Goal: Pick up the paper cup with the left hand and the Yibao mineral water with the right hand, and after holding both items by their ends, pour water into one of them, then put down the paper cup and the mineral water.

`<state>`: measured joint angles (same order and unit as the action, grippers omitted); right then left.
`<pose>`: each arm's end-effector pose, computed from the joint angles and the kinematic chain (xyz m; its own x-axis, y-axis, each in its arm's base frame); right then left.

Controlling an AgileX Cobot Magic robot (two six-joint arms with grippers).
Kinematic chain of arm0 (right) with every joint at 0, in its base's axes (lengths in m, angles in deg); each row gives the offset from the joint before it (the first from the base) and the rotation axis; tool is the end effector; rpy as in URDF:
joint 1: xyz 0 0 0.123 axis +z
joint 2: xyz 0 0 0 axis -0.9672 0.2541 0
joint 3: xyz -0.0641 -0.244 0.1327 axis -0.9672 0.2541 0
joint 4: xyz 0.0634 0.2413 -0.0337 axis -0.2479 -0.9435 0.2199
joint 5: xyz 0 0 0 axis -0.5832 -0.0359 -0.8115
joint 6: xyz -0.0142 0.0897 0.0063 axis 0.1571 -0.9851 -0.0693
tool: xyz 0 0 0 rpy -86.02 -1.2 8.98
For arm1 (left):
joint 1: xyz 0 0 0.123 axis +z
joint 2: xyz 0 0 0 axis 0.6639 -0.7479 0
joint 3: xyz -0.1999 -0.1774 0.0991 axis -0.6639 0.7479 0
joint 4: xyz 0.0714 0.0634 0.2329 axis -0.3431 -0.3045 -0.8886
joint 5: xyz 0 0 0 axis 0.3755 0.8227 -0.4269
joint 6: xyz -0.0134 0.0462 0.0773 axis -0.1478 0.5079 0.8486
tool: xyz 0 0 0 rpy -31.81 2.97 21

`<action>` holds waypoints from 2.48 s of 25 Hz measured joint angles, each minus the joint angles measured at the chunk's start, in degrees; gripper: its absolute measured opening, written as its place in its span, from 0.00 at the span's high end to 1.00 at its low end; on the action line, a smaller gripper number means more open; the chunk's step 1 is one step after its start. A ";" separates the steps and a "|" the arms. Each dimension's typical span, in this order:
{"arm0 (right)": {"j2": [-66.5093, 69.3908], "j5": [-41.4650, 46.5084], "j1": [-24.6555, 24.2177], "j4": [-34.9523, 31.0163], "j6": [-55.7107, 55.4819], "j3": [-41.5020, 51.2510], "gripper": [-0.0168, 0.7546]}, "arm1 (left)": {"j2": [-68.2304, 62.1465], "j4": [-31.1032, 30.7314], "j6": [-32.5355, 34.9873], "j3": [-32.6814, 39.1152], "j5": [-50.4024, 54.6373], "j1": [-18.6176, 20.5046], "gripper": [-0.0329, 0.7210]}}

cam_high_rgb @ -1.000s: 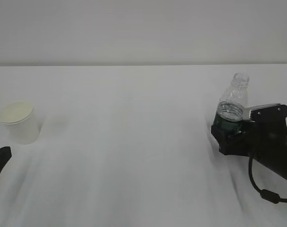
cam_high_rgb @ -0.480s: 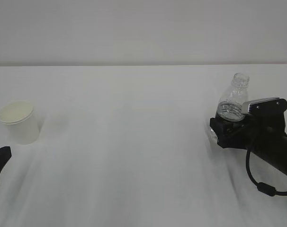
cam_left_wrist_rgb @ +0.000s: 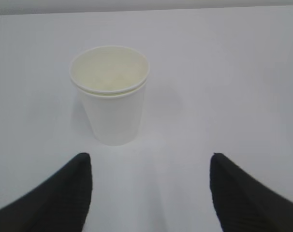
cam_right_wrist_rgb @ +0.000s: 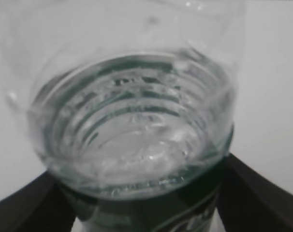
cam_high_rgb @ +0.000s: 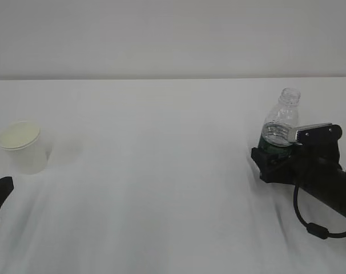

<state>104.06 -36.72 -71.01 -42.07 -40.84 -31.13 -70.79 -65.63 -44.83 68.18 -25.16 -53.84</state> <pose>0.3116 0.0436 0.0557 -0.3425 -0.0579 -0.9377 -0.2928 0.9550 0.0480 0.1687 -0.0327 0.1381 -0.3511 -0.0066 -0.9363 0.1454 0.9875 -0.0615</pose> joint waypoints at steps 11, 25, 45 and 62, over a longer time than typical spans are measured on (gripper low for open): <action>0.22 0.00 0.00 0.22 -0.35 -2.00 0.19 | 0.00 0.00 0.00 0.00 -0.02 0.00 0.22; 0.22 0.00 0.00 0.56 -0.46 -2.00 0.31 | 0.00 0.00 0.00 0.00 -0.12 0.00 0.22; 0.22 0.00 0.00 4.49 -0.46 -2.00 0.41 | 0.00 -0.09 0.00 0.00 -0.12 0.00 0.24; 0.22 -0.72 0.00 7.08 -1.64 -1.33 0.41 | 0.00 -1.02 0.00 0.00 0.09 0.00 0.24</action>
<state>104.28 -37.43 -71.01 -34.99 -42.48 -32.46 -70.79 -66.65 -44.83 68.18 -25.07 -53.84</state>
